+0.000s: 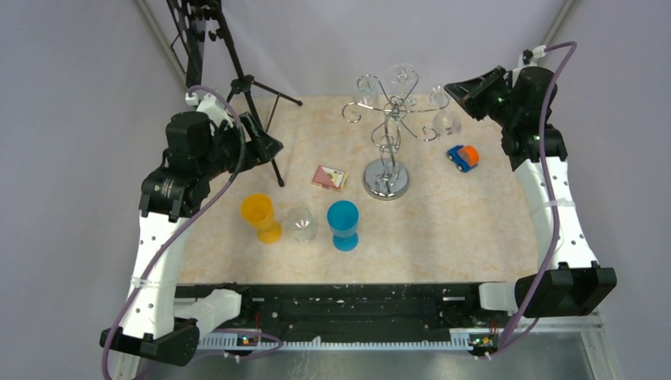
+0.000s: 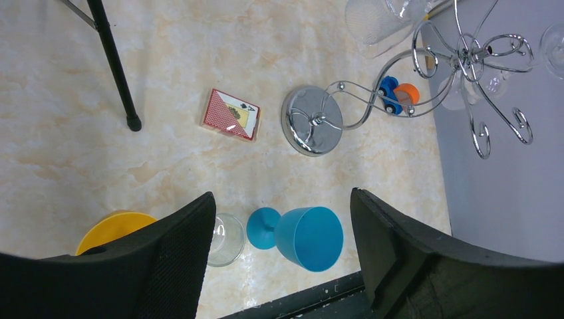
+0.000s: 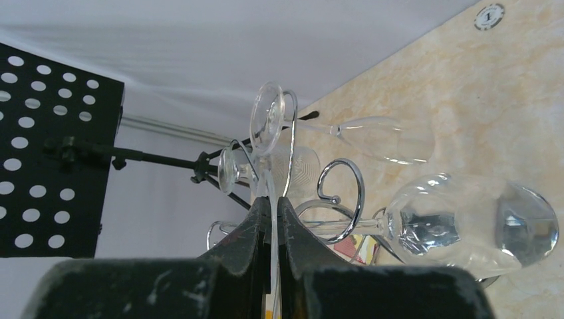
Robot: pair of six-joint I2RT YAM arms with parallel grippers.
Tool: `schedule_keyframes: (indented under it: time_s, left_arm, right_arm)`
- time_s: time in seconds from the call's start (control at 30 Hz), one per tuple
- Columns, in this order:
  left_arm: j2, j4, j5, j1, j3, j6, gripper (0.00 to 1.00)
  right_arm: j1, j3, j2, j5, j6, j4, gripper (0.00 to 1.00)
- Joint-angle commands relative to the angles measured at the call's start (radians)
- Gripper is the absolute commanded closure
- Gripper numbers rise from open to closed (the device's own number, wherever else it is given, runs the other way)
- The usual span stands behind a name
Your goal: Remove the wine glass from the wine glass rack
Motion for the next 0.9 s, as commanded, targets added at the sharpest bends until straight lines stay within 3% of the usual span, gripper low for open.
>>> schedule_keyframes:
  time_s: [0.0,0.47,0.87]
  left_arm:
    - [-0.022,0.03,-0.001,0.005,0.003,-0.003,0.23]
    - [-0.029,0.028,-0.004,0.005,-0.001,0.0,0.23]
    - [-0.043,0.019,-0.087,0.005,0.007,0.014,0.2]
  right_arm:
    - [-0.01,-0.01,-0.053,-0.086,0.057,0.108,1.0]
    - [-0.01,-0.072,-0.007,-0.156,0.146,0.285,1.0]
    - [-0.01,-0.038,0.074,-0.094,0.156,0.388,1.0]
